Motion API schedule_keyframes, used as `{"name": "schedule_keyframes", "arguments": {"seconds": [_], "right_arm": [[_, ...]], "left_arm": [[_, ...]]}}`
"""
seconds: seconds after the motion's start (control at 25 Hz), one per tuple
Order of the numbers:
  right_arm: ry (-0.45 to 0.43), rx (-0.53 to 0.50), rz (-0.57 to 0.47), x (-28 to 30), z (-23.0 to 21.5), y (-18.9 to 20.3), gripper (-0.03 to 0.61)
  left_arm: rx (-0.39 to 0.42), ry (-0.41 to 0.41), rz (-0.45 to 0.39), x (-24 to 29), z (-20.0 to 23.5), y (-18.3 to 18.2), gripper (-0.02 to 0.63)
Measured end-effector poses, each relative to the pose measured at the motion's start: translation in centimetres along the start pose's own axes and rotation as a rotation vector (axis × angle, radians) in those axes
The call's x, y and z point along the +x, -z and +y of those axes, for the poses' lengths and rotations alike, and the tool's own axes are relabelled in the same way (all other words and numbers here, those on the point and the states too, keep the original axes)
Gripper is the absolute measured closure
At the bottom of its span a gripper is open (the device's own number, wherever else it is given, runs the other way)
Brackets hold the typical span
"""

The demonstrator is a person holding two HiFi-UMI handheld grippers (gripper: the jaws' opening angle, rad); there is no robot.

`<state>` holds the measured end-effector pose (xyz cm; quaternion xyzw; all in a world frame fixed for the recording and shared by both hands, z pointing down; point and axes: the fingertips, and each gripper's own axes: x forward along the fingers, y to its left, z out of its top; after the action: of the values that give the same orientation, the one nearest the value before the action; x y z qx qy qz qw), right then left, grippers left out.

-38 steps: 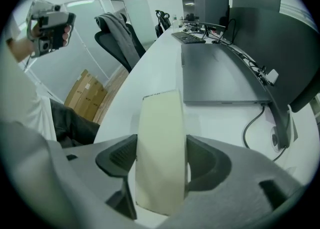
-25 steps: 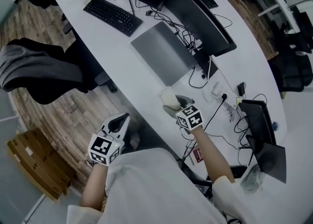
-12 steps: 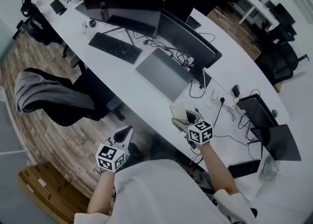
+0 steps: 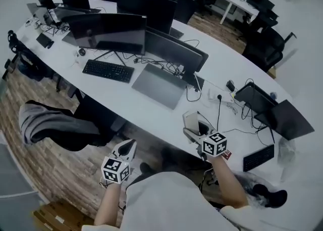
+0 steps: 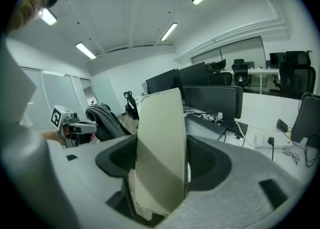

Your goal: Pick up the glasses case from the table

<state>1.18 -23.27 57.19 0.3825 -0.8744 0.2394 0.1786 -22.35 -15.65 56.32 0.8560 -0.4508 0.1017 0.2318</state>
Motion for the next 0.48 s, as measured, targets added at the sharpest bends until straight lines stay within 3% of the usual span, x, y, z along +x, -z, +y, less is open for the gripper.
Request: {"name": "schedule_keyframes", "arguments": {"seconds": [0.48], "right_arm": [[0.081,0.069,-0.179,-7.7,0.8,-3.3,0.273]], "left_arm": [[0.068,0.111,-0.031,1.2,-2.9,-3.8,0.603]]}}
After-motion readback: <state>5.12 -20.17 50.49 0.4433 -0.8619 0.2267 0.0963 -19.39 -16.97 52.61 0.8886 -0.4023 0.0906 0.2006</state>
